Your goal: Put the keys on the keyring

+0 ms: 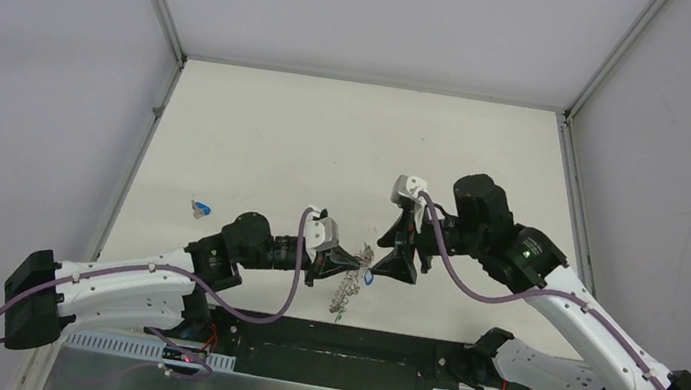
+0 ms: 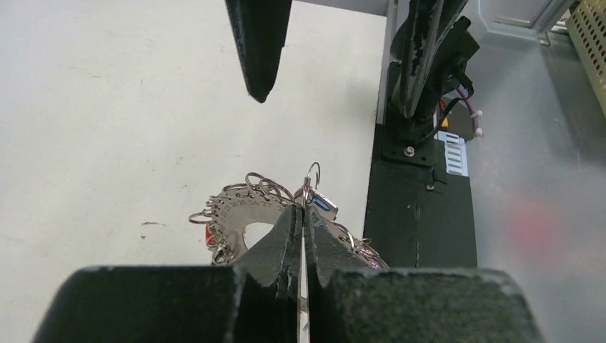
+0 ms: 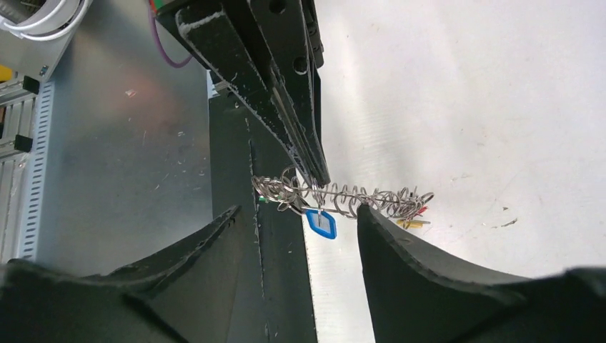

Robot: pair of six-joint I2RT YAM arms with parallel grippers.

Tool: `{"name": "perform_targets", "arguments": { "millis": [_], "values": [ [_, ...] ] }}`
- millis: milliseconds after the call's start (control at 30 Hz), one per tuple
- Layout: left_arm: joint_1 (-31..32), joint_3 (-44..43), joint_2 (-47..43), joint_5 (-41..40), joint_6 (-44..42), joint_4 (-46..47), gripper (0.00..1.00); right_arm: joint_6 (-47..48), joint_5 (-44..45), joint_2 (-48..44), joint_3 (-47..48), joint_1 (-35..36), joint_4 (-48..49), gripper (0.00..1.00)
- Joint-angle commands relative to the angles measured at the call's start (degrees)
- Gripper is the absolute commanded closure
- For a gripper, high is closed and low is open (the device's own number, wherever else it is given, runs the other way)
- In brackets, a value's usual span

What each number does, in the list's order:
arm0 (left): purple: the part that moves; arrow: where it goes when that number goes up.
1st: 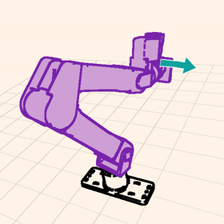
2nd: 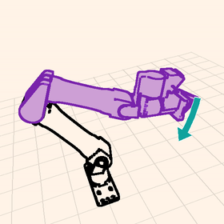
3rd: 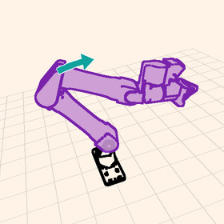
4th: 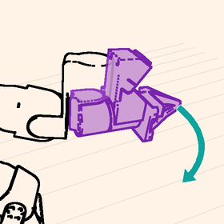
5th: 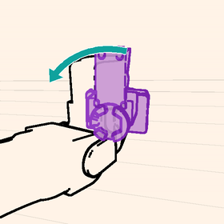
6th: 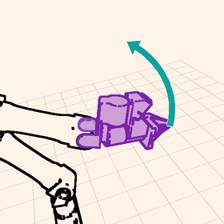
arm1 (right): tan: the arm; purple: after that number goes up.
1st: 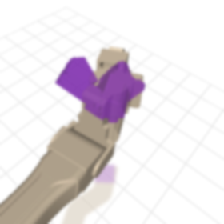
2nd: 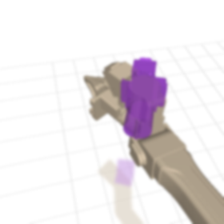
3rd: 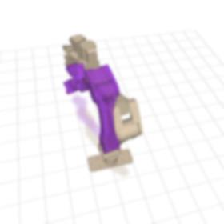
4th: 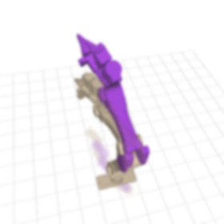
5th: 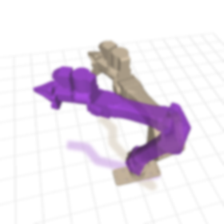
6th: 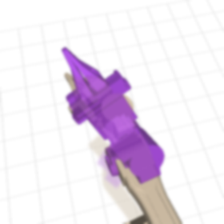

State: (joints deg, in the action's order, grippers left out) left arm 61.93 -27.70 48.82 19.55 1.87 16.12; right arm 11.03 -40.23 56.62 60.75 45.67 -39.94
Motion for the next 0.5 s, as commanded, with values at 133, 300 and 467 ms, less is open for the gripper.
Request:
{"name": "perform_targets", "arguments": {
  "millis": [133, 300, 467],
  "values": [
    [0.49, 6.24, -4.50, -1.52, 2.85, 24.46, 1.00, -4.50, -0.66, -8.03, -6.52, -0.01, 14.25, 0.41],
    [0.48, 8.63, -4.92, -1.33, 3.34, 30.47, 1.00, -5.37, -4.54, -9.20, -8.35, -0.05, 17.34, 0.44],
    [0.53, 10.80, -4.74, -1.71, 4.39, 36.84, 1.00, -6.96, -6.55, -9.65, -9.36, -0.04, 20.42, 0.52]
  ]
}}
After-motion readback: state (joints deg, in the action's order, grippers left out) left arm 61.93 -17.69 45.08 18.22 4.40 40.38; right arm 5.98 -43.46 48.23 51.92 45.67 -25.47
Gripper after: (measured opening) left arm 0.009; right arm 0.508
